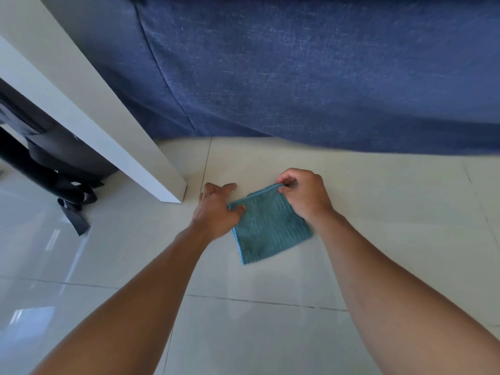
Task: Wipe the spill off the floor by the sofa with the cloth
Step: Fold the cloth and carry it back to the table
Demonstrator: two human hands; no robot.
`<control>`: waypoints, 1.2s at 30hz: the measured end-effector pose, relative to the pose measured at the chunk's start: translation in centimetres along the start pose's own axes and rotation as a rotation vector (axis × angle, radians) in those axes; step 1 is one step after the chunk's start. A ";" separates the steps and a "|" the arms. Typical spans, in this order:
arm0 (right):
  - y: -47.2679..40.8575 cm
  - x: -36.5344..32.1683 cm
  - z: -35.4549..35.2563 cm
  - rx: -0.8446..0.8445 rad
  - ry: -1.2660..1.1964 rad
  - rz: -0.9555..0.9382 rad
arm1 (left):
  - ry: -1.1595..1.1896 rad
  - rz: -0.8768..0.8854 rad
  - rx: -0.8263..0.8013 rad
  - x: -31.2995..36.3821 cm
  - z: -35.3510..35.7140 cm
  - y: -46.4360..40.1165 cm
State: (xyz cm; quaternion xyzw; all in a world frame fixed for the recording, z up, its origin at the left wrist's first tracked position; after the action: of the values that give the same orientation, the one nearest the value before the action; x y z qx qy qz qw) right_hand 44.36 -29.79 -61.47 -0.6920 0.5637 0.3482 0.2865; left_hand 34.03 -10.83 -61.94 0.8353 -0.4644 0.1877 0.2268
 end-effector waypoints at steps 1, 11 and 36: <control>0.2 0.1 0.0 0.027 0.002 -0.007 | -0.025 0.018 -0.018 0.2 0.2 -0.2; 0.7 0.9 0.3 -0.015 0.022 0.100 | 0.203 0.100 -0.179 3.1 0.8 -0.6; 2.6 -4.5 -3.6 0.045 -0.087 0.063 | 0.671 -0.133 0.201 4.5 -5.8 4.0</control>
State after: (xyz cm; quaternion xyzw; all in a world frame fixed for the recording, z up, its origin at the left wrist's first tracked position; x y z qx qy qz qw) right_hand 41.88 -30.53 -55.77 -0.6514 0.5801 0.3742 0.3150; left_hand 32.26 -12.56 -53.98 0.7736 -0.2876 0.4813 0.2952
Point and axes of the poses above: each hand's wrist, its own y-axis away from the middle knuckle, its own z-axis out of the palm, x = y × z, the point moved 6 cm from there along -y, towards the middle knuckle, and after that the axes turned 10 degrees about x, right-handed, at the moved point
